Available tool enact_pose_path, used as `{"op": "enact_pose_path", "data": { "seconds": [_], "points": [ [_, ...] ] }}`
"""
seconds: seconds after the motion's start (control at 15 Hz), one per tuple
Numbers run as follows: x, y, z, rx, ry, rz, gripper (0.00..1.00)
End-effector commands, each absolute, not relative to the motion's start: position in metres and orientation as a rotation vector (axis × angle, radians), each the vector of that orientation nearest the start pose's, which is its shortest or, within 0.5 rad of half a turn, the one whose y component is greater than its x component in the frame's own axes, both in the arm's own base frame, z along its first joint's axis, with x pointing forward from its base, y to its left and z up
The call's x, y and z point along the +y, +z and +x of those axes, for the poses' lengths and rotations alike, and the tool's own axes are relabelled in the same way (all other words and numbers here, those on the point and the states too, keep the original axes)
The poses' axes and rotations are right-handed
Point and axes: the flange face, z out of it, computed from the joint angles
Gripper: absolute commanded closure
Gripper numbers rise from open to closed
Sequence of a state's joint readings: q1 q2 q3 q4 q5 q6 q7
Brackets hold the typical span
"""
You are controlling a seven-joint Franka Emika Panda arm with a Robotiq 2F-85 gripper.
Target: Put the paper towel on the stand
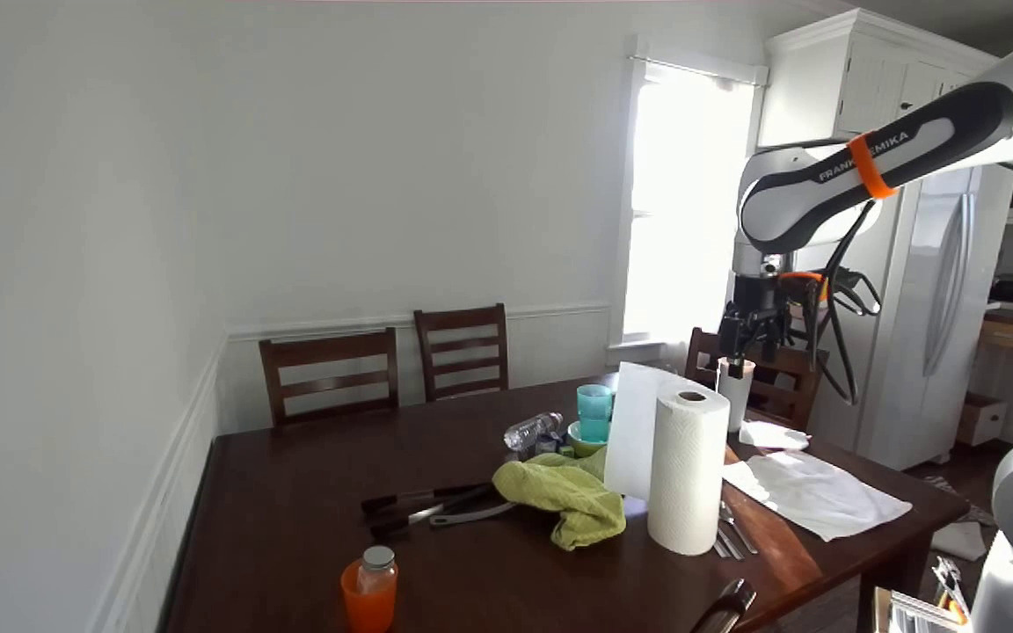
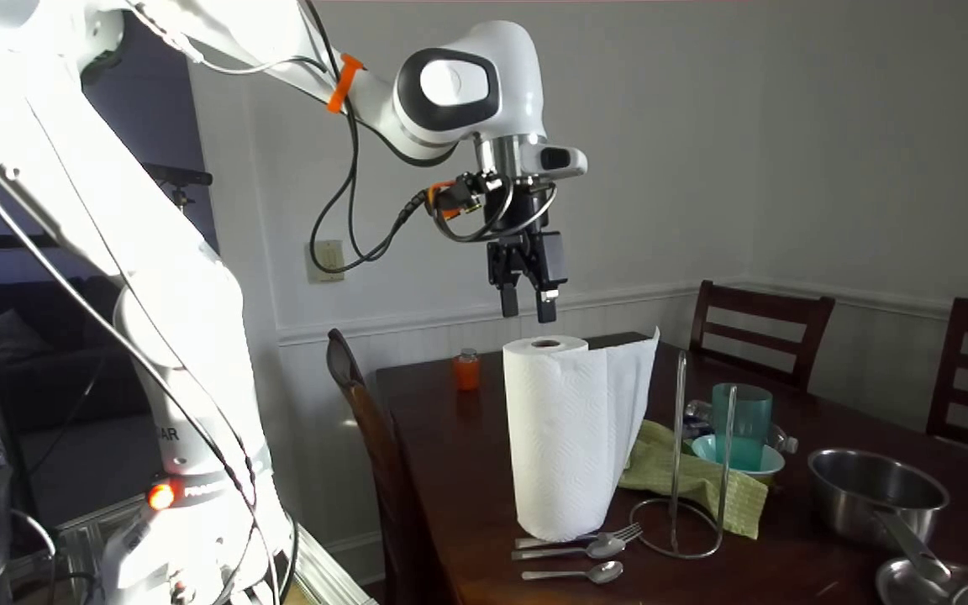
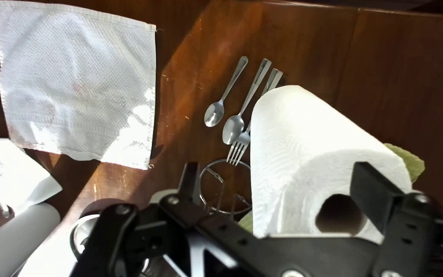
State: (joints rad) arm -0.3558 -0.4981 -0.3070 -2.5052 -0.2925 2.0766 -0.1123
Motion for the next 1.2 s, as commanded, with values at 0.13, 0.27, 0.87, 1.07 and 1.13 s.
{"op": "enact_pose_path", "data": {
  "seconds": [0.13,0.27,0.87,1.07,1.13],
  "points": [
    [-0.281,0.426,0.305,0.8,-0.115,-3.169,0.0],
    [-0.283,0.419,0.31,0.843,-0.164,-3.141,0.0],
    [-0.274,0.395,0.336,0.949,-0.282,-2.997,0.0],
    [-0.271,0.39,0.342,0.959,-0.294,-2.975,0.0],
    [-0.271,0.388,0.343,0.964,-0.299,-2.964,0.0]
  ]
}}
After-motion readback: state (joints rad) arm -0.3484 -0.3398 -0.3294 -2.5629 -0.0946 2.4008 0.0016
